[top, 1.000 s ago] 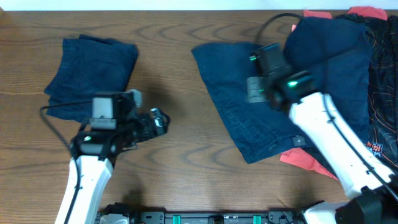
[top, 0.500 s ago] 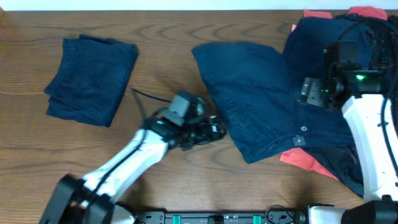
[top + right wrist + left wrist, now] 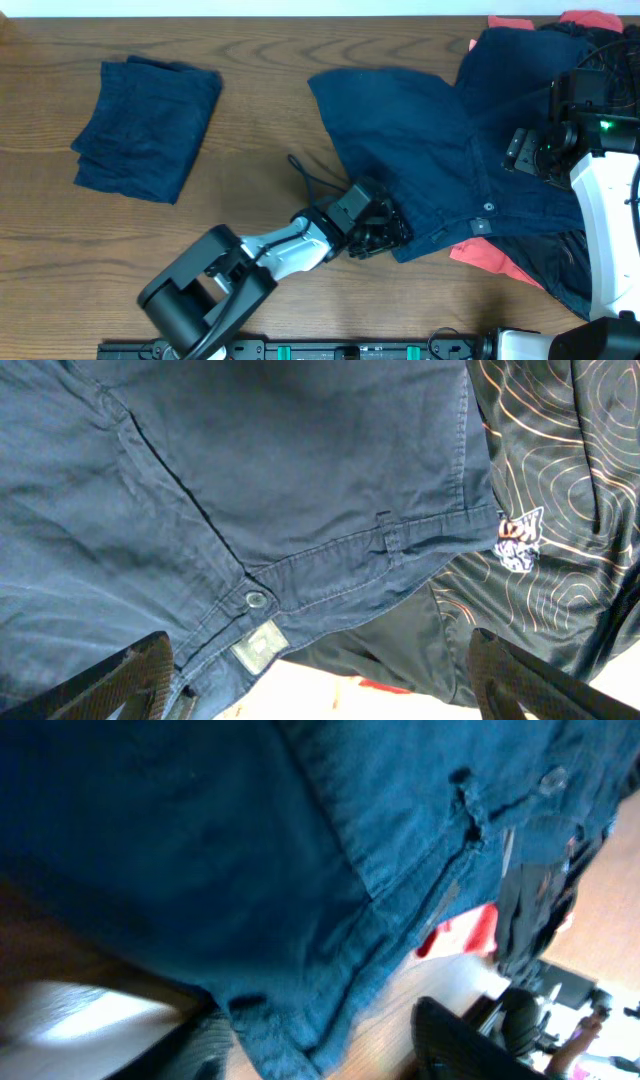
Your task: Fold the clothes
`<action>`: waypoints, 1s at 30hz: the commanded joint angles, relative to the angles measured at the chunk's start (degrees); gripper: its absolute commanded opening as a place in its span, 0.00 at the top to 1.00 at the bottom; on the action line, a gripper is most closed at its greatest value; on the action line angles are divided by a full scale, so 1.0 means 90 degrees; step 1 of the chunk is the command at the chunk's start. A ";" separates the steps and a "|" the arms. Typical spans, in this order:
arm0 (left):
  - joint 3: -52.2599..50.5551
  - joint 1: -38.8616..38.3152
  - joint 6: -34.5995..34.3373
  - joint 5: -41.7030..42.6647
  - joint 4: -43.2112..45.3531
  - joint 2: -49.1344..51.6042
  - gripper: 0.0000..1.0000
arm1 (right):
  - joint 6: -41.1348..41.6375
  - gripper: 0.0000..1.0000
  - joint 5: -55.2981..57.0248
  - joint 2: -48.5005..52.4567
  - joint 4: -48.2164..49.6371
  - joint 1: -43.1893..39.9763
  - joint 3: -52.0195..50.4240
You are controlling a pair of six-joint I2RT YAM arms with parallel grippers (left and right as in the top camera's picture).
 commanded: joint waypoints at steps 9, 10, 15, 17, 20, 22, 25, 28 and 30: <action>-0.0058 0.0384 0.1282 -0.0097 -0.1309 -0.0413 0.94 | -0.0114 0.09 0.0041 -0.0126 -0.0034 -0.0068 0.0029; -0.0056 0.0532 0.1625 -0.0109 -0.1802 -0.0639 0.94 | -0.0175 0.09 0.0024 -0.0126 -0.0046 -0.0068 0.0029; -0.0053 0.1940 0.3381 -0.0384 -0.4945 -0.2412 0.94 | -0.0874 0.14 -0.0624 -0.0126 -0.0053 -0.0068 0.0029; -0.0044 0.2781 0.3942 -0.0459 -0.5877 -0.3138 0.94 | -0.1120 0.17 -0.1049 -0.0124 -0.0073 -0.0068 0.0029; -0.0036 0.4197 0.4461 -0.0459 -0.6567 -0.4058 0.94 | -0.1384 0.21 -0.1603 -0.0124 -0.0182 -0.0061 0.0029; -0.0036 0.5168 0.4624 -0.0457 -0.6615 -0.4520 0.94 | -0.1503 0.22 -0.1875 -0.0124 -0.0282 -0.0044 0.0029; -0.0027 0.6445 0.4685 -0.0457 -0.6256 -0.4874 0.94 | -0.1523 0.21 -0.1965 -0.0124 -0.0362 -0.0044 0.0005; 0.0036 0.7325 0.4682 -0.0454 -0.5860 -0.4867 0.94 | -0.1523 0.19 -0.1962 -0.0124 -0.0355 -0.0044 -0.0066; 0.0095 0.7769 0.4626 -0.0454 -0.5644 -0.4801 0.94 | -0.1523 0.20 -0.1957 -0.0119 -0.0325 -0.0046 -0.0134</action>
